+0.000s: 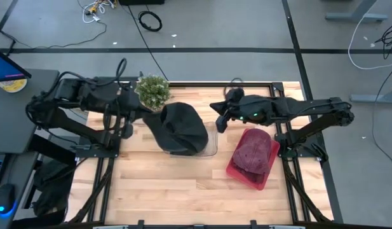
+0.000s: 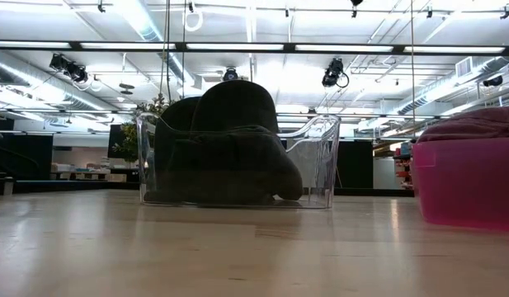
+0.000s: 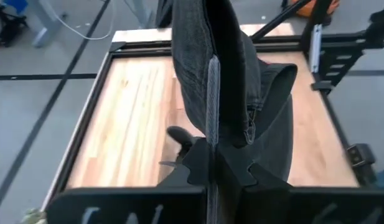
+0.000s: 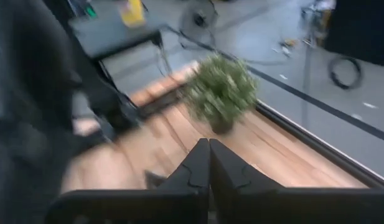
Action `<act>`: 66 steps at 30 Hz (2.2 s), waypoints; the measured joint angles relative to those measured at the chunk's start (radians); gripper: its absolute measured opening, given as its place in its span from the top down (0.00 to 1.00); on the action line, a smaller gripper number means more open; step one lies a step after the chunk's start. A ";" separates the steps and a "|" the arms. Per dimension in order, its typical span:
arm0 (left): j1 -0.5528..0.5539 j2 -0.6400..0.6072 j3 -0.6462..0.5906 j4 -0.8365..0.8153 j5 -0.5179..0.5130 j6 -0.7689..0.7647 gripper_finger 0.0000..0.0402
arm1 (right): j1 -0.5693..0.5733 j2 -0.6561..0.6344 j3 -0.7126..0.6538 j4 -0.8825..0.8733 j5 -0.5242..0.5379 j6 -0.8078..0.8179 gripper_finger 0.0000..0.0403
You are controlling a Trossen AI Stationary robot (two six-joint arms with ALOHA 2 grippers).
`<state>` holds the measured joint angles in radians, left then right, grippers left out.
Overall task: Pick & Place hat
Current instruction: Put the black cap into the transparent bin
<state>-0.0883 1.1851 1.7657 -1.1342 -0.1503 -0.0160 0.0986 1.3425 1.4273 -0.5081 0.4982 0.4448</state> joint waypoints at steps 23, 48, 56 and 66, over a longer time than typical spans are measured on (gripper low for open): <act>-0.024 0.046 0.002 0.152 -0.204 0.522 0.97 | -0.158 -0.177 0.000 0.020 -0.263 0.047 0.65; -0.067 0.046 0.002 0.862 0.175 0.970 0.97 | -0.415 -0.015 0.000 0.692 -1.334 0.562 0.58; -0.067 0.047 0.002 0.860 0.321 0.935 0.97 | -0.378 0.110 0.000 1.034 -1.441 0.831 0.57; -0.065 0.047 0.002 1.026 0.324 0.926 0.97 | -0.307 0.217 0.000 1.179 -1.335 0.866 0.37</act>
<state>-0.1537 1.2324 1.7672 -0.1082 0.1738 0.9101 -0.2082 1.5598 1.4277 0.6707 -0.8364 1.3112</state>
